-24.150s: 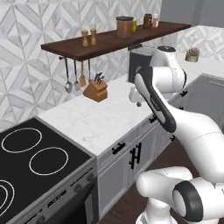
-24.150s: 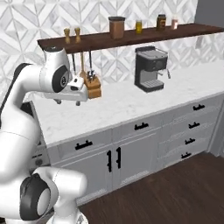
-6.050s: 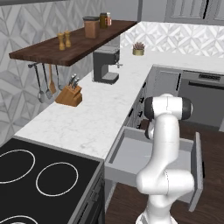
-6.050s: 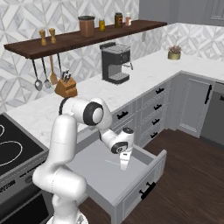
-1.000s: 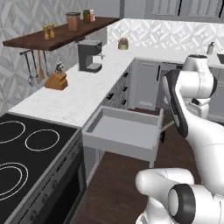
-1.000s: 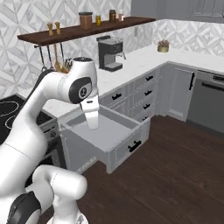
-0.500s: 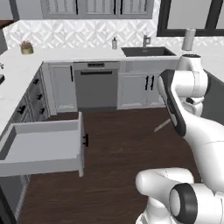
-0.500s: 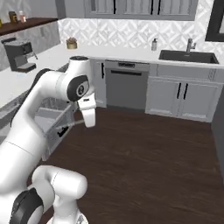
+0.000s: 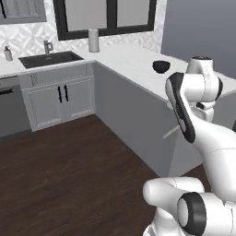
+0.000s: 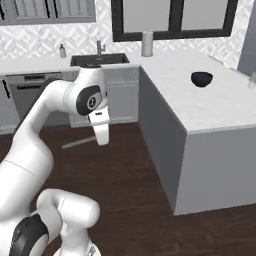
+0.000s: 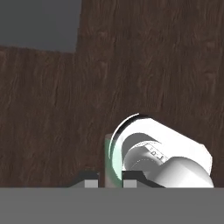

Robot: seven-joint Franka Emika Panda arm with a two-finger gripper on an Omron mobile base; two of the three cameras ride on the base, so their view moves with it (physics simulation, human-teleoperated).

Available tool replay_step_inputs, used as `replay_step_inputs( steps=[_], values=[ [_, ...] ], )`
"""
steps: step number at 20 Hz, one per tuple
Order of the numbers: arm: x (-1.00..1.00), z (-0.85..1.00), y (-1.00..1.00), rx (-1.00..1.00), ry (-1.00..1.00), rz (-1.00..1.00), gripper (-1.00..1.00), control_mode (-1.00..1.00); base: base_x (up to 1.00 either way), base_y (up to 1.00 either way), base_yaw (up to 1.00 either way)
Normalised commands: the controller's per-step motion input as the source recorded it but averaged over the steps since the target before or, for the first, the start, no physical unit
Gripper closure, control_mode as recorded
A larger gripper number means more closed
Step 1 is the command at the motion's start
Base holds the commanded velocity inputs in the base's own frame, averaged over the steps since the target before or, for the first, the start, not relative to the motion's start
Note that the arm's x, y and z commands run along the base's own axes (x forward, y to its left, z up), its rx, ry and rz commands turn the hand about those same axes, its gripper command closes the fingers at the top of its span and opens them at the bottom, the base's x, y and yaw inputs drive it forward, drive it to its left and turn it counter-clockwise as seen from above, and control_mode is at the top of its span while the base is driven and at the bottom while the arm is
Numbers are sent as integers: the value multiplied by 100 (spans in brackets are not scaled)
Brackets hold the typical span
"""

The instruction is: Take a straw from the drawer in front and place it inside the glass cup on the dining counter.

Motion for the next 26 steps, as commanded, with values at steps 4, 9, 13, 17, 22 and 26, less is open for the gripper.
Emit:
replay_step_inputs(
  steps=[4, 9, 13, 17, 22, 26],
  values=[
    [0, 0, 0, 0, 0, 0, 100, 100, 21, -100, -55],
    [0, 0, 0, 0, 0, 0, 100, 100, 87, -100, -30],
    [0, 0, 0, 0, 0, 0, 100, 100, 100, -100, -21],
    [0, 0, 0, 0, 0, 0, 100, 100, 100, -100, -16],
    [0, 0, 0, 0, 0, 0, 100, 100, 100, -100, -6],
    [0, 0, 0, 0, 0, 0, 100, 100, 100, -100, 0]
  ],
)
